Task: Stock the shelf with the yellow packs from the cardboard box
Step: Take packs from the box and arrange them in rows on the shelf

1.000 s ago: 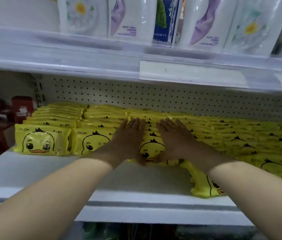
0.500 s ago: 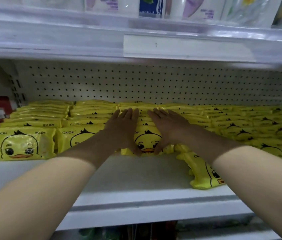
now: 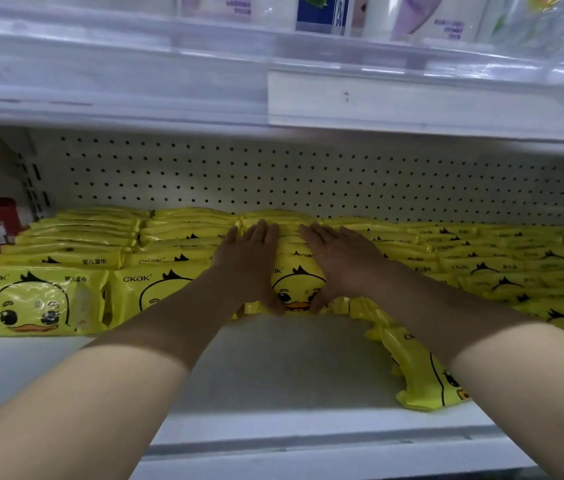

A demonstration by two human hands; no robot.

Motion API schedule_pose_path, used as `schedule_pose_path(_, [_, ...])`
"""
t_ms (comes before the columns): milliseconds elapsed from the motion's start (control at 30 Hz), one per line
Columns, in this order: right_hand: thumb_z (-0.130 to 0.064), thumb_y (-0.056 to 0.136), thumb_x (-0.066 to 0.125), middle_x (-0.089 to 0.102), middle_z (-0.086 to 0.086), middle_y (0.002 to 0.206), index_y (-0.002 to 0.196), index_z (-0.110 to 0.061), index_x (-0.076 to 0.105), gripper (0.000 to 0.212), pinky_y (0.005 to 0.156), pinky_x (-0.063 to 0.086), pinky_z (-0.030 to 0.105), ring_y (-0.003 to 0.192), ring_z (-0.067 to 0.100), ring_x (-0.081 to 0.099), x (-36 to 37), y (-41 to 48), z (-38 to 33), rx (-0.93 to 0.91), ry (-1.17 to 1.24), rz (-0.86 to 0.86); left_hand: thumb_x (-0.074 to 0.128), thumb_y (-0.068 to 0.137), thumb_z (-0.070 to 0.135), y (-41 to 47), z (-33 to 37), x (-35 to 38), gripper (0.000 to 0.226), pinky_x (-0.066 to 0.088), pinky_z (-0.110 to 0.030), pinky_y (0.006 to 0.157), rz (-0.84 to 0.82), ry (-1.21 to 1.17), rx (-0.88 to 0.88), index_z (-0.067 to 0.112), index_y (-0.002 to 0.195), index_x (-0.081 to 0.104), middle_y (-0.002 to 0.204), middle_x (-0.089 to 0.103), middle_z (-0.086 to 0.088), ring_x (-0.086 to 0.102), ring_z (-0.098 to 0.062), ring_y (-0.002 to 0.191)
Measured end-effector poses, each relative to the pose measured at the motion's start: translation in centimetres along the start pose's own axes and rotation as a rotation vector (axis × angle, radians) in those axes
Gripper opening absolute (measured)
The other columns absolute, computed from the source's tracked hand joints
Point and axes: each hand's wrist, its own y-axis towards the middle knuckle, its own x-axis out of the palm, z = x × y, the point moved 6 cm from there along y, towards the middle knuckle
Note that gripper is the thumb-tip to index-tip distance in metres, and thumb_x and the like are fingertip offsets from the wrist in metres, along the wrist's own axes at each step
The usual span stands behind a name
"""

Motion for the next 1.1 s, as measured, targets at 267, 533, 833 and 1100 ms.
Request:
schedule_pose_path(267, [-0.067,0.061,0.081,-0.004,0.009,0.167,0.157,-0.017,-0.014,0.144,0.125,0.005,0.04,0.154,0.024,0.002,-0.1,-1.0,-0.2,0.018,-0.008,0.034,0.077,0.053,0.074,-0.8,0.2,-0.2,0.148,-0.001,-0.047,0.122,0.042,0.061,-0.005,0.011,0.154,-0.01,0.164,-0.002,-0.007,-0.001,-0.019,0.152])
schedule_pose_path(533, [-0.069,0.058,0.082,0.0,0.007,0.167,0.157,-0.018,-0.011,0.144,0.125,0.005,0.042,0.154,0.022,0.004,0.1,-0.2,-0.1,0.025,-0.011,0.052,0.078,0.053,0.073,-0.4,0.2,-0.3,0.146,-0.001,-0.047,0.122,0.045,0.074,-0.004,0.01,0.154,-0.006,0.164,0.004,-0.008,0.004,-0.02,0.151])
schedule_pose_path(833, [-0.068,0.058,0.082,-0.001,0.006,0.167,0.158,-0.019,-0.009,0.144,0.125,0.005,0.043,0.154,0.021,0.003,0.3,0.0,0.0,0.027,-0.007,0.047,0.079,0.054,0.071,-0.2,0.2,-0.2,0.145,-0.003,-0.046,0.122,0.047,0.078,-0.019,0.012,0.155,-0.007,0.164,0.002,-0.006,0.003,-0.019,0.152])
schedule_pose_path(1100, [-0.069,0.058,0.082,-0.002,0.005,0.168,0.157,-0.021,-0.012,0.144,0.125,0.003,0.044,0.154,0.02,0.002,0.1,-0.6,-0.1,-0.003,0.0,0.049,0.077,0.052,0.074,-1.1,0.4,-0.5,0.147,-0.003,-0.046,0.122,0.093,0.049,0.023,0.012,0.154,-0.009,0.164,0.002,-0.008,0.002,-0.019,0.151])
